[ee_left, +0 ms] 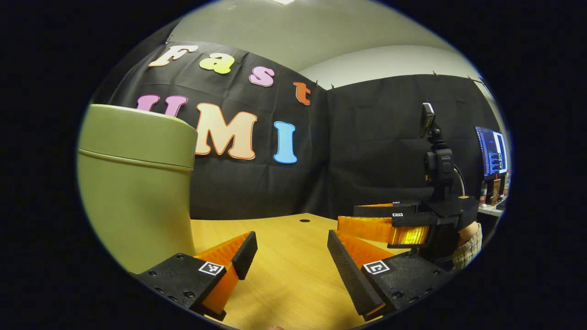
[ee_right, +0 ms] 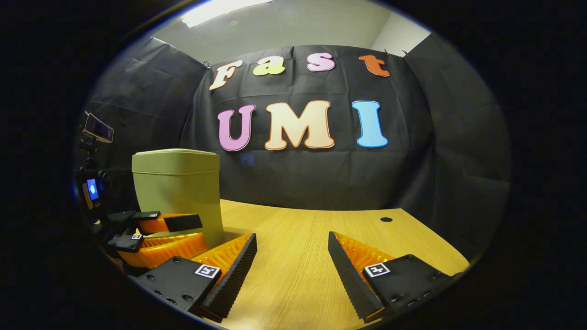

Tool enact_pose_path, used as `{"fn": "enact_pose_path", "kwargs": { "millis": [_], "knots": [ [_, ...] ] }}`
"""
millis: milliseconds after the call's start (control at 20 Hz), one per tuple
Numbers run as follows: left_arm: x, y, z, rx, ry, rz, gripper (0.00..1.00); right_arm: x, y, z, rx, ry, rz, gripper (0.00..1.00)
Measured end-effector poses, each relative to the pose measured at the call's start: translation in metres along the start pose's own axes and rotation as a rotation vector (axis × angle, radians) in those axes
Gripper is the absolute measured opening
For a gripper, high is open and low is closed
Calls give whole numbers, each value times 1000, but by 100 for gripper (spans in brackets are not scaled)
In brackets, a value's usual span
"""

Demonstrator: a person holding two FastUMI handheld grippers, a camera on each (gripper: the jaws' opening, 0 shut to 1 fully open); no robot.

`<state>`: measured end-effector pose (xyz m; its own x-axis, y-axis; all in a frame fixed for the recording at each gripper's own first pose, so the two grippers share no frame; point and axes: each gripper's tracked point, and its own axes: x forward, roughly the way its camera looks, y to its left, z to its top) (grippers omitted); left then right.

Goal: Press the lid of the desktop garbage bin to open it, pick up the crumpled paper on the desktop and throw it into the bin, then pick up the pop can on the desktop and drop it into the bin, and finally close the garbage bin lid.

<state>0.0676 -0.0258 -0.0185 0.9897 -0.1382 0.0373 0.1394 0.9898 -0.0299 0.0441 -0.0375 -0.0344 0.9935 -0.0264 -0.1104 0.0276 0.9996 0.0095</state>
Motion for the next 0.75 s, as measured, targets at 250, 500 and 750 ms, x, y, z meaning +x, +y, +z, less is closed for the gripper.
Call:
{"fn": "enact_pose_path", "kwargs": {
  "millis": [250,500,750],
  "knots": [
    [-1,5,1,10,1,14,94,1,6,-4,-1,11,13,98],
    [-4,7,8,33,-18,19,94,0,10,-3,-13,8,20,98],
    [-2,8,6,29,-11,22,94,-1,10,-2,-8,6,22,98]
  ]
}}
